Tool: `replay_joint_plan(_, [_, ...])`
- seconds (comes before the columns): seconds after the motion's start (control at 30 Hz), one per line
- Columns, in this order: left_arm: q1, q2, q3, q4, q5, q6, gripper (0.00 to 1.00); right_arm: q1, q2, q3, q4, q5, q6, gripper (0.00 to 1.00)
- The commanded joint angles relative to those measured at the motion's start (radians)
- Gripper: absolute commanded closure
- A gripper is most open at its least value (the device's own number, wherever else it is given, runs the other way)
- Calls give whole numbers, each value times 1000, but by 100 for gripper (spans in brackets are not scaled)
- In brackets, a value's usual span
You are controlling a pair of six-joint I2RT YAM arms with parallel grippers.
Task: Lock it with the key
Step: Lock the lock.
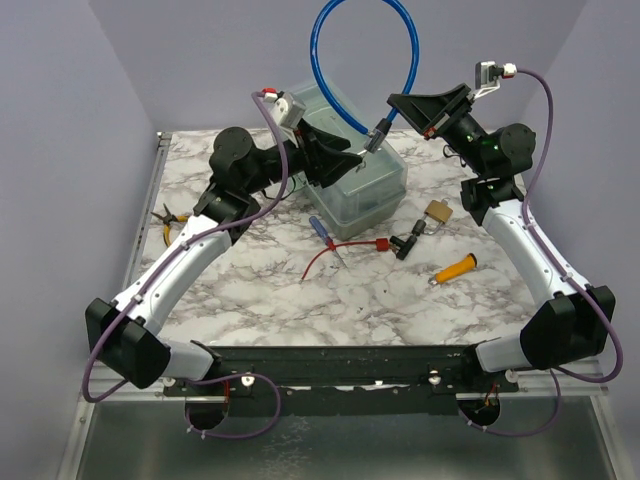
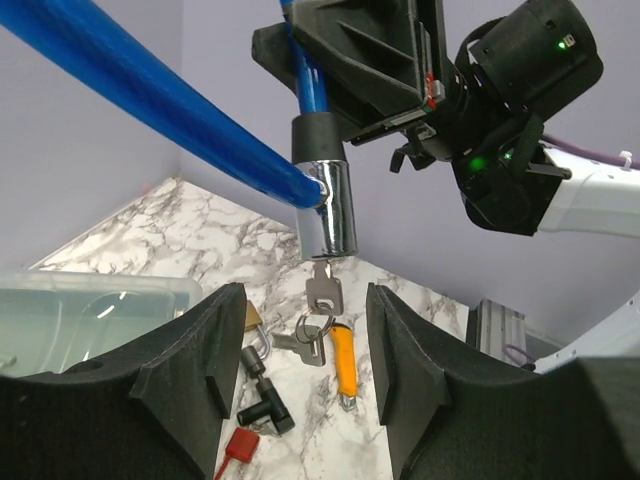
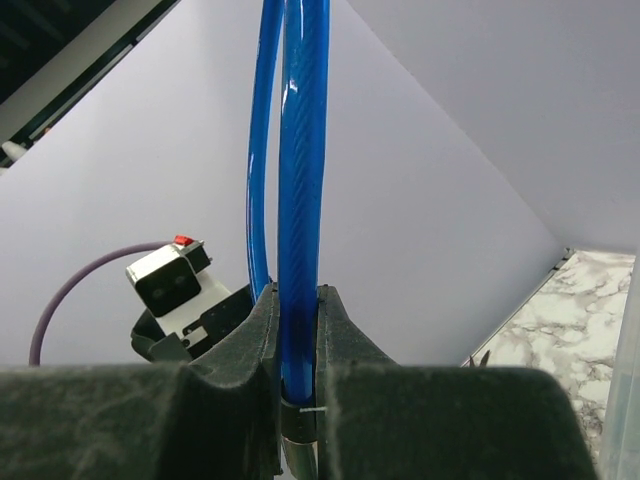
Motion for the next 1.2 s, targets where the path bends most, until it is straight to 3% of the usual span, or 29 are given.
replay_joint_plan(0.0, [-4,41,53,35,14,-38,44,-5,2,35,62,12,5,100])
replay_joint_plan(0.37, [-3,81,59,61,70,-157,56,-5,0,45,59,7,8,100])
replay_joint_plan(0.6, [-3,98,52,90,127,-217,58,-5,-1,45,58,8,6,100])
replay_joint_plan(0.93, [9,120,51,174,192,-339,79,-5,-1,48,62,4,9,100])
replay_joint_plan(1.17, [28,134,49,210,216,-407,100,-6,-4,48,68,1,15,100])
